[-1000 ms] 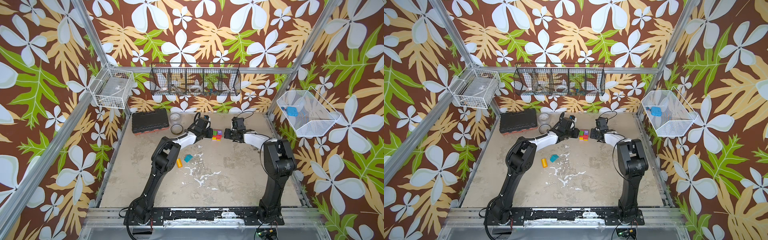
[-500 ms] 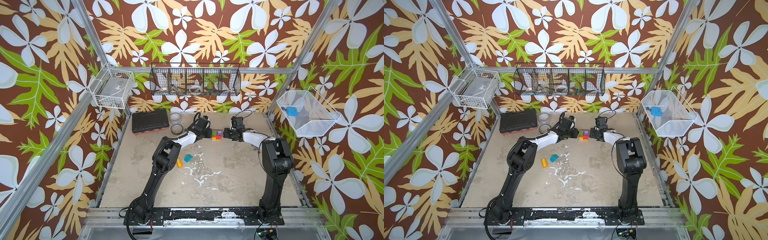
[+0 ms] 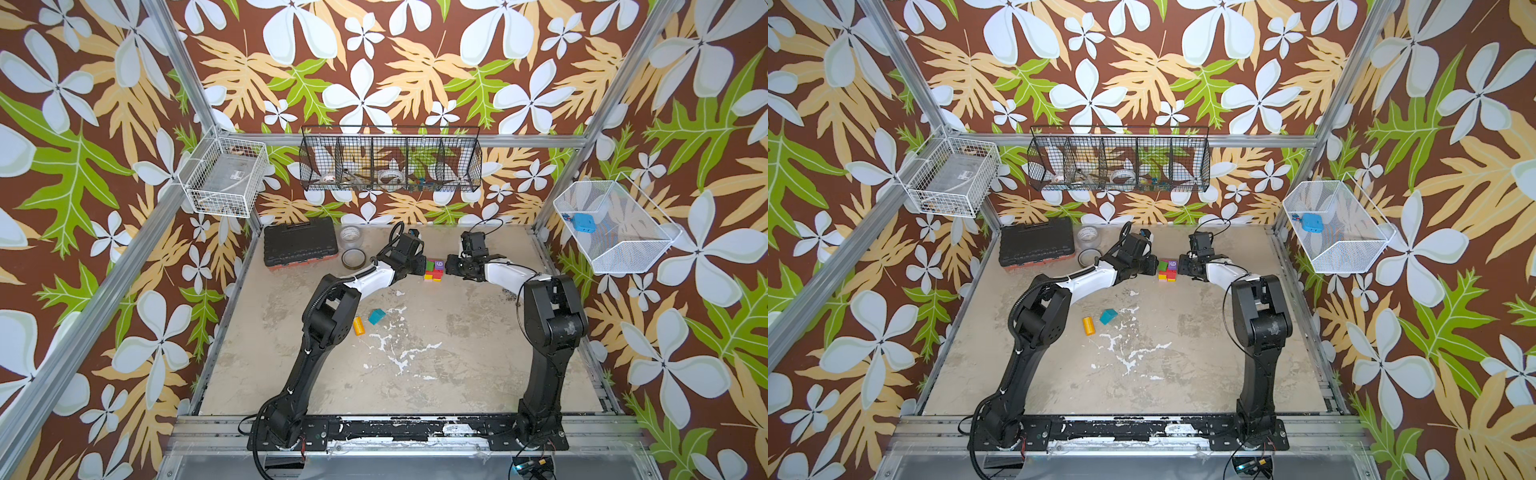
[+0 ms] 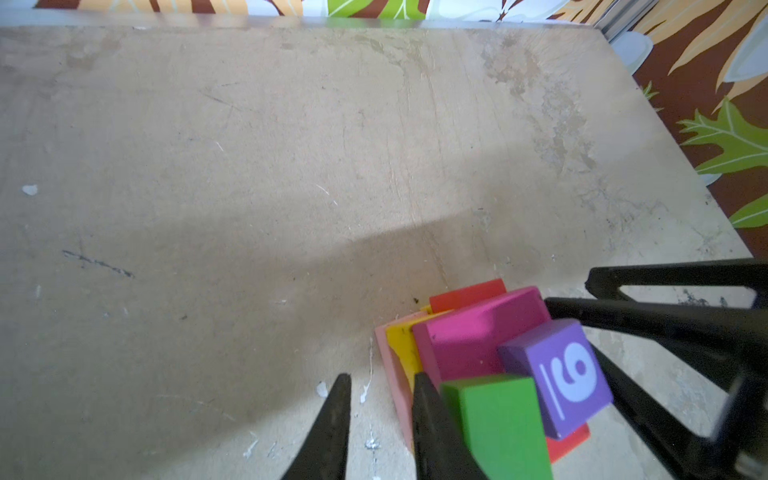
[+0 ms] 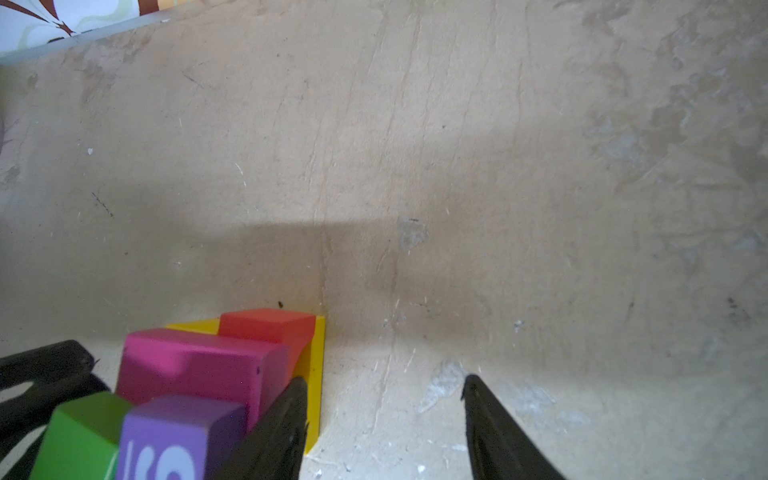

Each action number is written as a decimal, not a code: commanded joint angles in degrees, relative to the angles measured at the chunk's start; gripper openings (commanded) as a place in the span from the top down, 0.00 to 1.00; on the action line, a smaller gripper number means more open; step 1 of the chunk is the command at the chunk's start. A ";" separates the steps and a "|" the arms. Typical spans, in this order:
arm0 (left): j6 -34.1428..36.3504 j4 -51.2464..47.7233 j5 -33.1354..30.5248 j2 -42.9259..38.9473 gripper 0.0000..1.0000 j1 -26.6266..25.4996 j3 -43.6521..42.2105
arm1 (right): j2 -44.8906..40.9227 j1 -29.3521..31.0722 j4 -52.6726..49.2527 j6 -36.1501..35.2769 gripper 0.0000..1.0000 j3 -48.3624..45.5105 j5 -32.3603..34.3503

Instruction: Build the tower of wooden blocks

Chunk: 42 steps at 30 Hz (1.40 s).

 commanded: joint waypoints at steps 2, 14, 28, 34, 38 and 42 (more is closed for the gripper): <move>0.43 -0.18 -0.18 0.10 0.72 -0.28 0.79 | 0.54 0.53 -0.74 0.15 0.41 0.74 0.01; 0.26 -0.98 0.57 1.07 0.72 -0.64 2.88 | 0.60 1.15 -1.43 -0.02 0.41 1.54 0.25; 0.65 -0.34 -2.74 -0.74 0.70 -0.64 0.19 | 0.69 1.15 -1.92 -0.02 0.41 1.91 0.96; 1.76 3.65 -2.97 -5.57 0.59 -0.64 -6.61 | -1.09 1.01 -2.15 0.24 0.41 0.57 2.60; 2.10 6.90 -3.10 -10.41 0.58 -0.64 -12.55 | -4.69 0.98 -1.99 0.17 0.40 -1.68 3.43; 2.72 10.05 0.75 -14.34 0.58 -0.64 -17.56 | -9.49 1.04 -0.76 -0.19 0.37 -5.18 2.37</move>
